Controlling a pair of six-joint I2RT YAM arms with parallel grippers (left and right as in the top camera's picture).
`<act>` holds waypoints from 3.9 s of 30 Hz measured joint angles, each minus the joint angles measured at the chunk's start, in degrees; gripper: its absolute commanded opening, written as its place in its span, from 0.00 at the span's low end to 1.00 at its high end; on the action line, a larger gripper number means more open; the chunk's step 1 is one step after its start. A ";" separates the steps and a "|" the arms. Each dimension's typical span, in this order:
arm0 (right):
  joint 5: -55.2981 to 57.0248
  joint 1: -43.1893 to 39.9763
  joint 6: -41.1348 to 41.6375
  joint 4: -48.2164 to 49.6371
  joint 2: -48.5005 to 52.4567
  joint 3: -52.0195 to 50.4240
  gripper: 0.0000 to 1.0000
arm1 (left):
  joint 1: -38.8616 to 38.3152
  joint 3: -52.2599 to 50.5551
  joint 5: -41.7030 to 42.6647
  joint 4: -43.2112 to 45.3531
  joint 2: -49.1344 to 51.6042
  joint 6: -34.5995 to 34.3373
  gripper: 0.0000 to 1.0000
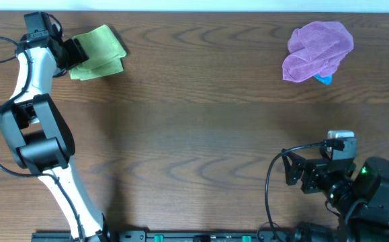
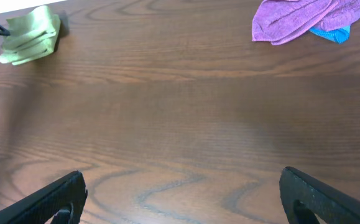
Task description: Fold the cloth
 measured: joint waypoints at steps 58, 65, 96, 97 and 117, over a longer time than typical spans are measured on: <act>0.00 0.00 0.02 0.00 -0.02 -0.02 0.99 | -5.57 -40.46 -0.20 -16.83 -54.93 5.18 0.95; -0.02 0.00 0.02 0.00 -0.02 -0.11 0.99 | -5.68 -56.72 2.67 -4.68 -70.55 5.05 0.95; -0.04 -0.02 0.02 0.00 0.07 -0.22 0.99 | -14.03 -87.58 -7.26 -12.15 -117.59 7.80 0.95; -0.02 -0.02 0.02 0.00 0.07 -0.22 0.99 | -14.05 -87.58 -7.39 -12.61 -118.03 8.13 0.95; -0.04 -0.02 0.02 0.00 0.07 -0.22 0.99 | -14.38 -88.43 -8.02 -17.70 -127.80 15.87 0.95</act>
